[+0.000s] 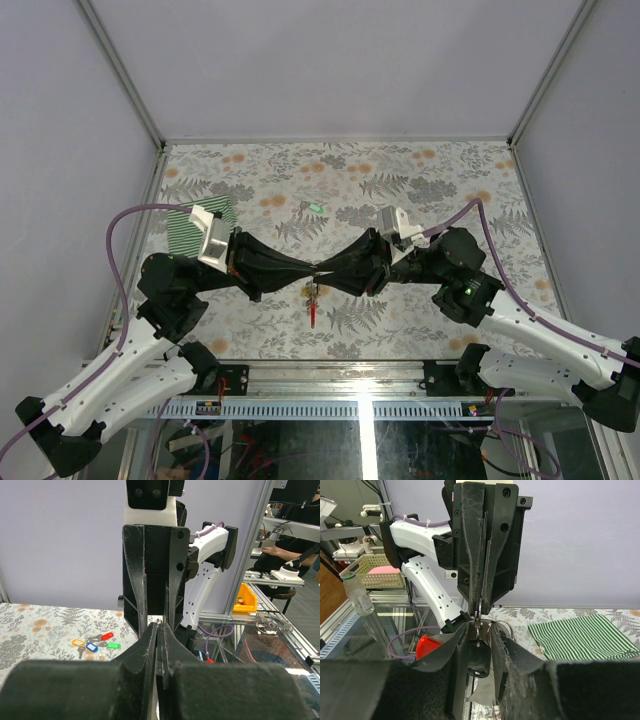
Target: Put the keys on the keyring
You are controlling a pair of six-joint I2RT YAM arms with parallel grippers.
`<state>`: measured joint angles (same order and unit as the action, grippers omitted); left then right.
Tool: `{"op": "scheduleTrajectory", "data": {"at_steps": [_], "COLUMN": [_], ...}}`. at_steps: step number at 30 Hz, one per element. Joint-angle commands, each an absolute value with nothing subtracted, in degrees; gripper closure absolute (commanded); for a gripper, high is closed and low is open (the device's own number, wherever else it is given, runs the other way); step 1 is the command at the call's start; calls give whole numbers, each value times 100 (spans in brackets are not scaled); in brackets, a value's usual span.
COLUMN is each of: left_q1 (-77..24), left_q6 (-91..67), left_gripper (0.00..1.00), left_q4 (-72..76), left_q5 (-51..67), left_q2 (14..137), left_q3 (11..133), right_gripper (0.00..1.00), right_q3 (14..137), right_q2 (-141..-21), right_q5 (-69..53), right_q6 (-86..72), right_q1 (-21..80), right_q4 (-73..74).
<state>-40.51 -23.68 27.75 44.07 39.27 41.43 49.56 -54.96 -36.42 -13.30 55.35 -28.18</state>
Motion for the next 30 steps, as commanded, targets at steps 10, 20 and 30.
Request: {"op": "scheduleTrajectory", "data": {"at_steps": [10,20,30], "left_q1": [-4113,-4122,-4126], "left_q6": [-2343,-1995,-1206], "left_gripper": [100,80,64], "left_q4": [3148,2484,1105], "left_q5": [4371,4073,3654], "left_q2": [3911,3782,3591], "left_q3": [4344,4347,4464], "right_gripper": [87,100,100], "right_q3": [5006,5573,7350], "right_q2": [-5520,-5288,-5643], "right_q5": [-3821,-3571,-2537], "right_q6": [-1442,-648,533], "right_q1": [5547,5548,5548], "right_q4": [-3293,-1226,3487]}}
